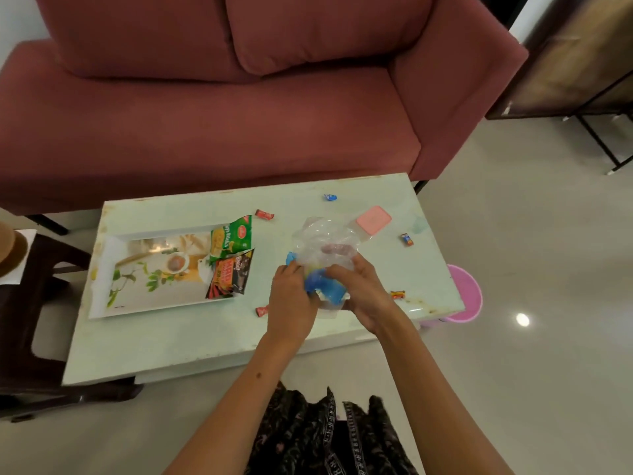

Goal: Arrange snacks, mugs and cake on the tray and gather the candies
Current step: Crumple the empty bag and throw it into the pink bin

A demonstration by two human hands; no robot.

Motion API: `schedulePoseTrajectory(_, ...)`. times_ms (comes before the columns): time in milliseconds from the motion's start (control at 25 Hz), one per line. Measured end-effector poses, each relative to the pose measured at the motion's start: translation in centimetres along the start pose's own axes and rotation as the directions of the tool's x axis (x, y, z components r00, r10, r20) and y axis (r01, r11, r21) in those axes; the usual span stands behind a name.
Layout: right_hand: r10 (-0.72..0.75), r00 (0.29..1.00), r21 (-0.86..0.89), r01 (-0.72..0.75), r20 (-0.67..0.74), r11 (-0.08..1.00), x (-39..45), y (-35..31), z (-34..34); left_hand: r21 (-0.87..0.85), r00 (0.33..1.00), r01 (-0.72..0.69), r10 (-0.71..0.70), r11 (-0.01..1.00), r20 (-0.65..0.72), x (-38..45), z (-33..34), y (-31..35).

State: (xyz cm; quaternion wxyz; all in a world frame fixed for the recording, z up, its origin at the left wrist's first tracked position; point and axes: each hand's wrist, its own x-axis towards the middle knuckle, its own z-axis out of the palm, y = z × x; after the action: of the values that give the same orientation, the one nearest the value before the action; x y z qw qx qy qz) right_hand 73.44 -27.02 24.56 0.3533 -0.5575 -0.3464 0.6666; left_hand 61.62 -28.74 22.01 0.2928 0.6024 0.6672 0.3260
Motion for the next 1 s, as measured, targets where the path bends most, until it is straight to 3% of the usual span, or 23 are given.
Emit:
schedulePoseTrajectory(120,0.004,0.993,0.203,0.02,-0.12,0.979,0.9,0.0,-2.9,-0.075,0.995,-0.059,0.065,0.995,0.07,0.7,1.1,1.2)
schedulePoseTrajectory(200,0.01,0.985,0.261,0.037,-0.174,0.965,1.8,-0.3,-4.4,-0.3,0.995,0.103,-0.094,0.949,0.042,1.4,1.8,1.8)
schedulePoseTrajectory(320,-0.012,0.959,0.23,0.08,-0.283,0.97,3.4,-1.2,-6.3,-0.677,0.896,0.411,-0.409,0.61,0.174,3.3,2.9,2.6)
schedulePoseTrajectory(400,-0.019,0.947,0.173,0.078,-0.32,0.982,4.4,-1.8,-7.1,-0.701,0.842,0.522,-0.424,0.485,0.333,5.5,3.8,3.5)
schedulePoseTrajectory(480,-0.065,0.942,0.046,0.085,-0.331,0.995,5.6,-2.2,-7.5,-0.666,0.834,0.55,-0.363,0.504,0.415,7.5,4.5,5.0)
schedulePoseTrajectory(640,-0.151,0.925,-0.154,0.102,-0.35,0.983,8.7,-3.1,-8.7,-0.58,0.854,0.518,-0.339,0.629,0.395,11.0,6.6,6.9)
schedulePoseTrajectory(800,-0.195,0.929,-0.296,0.1,-0.313,0.95,9.7,-4.0,-10.7,-0.537,0.827,0.558,-0.372,0.633,0.421,13.0,9.4,7.9)
schedulePoseTrajectory(920,-0.23,0.889,-0.3,0.111,-0.395,0.947,9.5,-4.5,-13.0,-0.494,0.859,0.497,-0.323,0.713,0.397,14.2,11.5,8.8)
schedulePoseTrajectory(1000,-0.13,0.884,-0.215,0.034,-0.449,0.976,9.9,-4.5,-15.8,-0.436,0.894,0.411,-0.261,0.801,0.363,14.4,13.4,9.2)
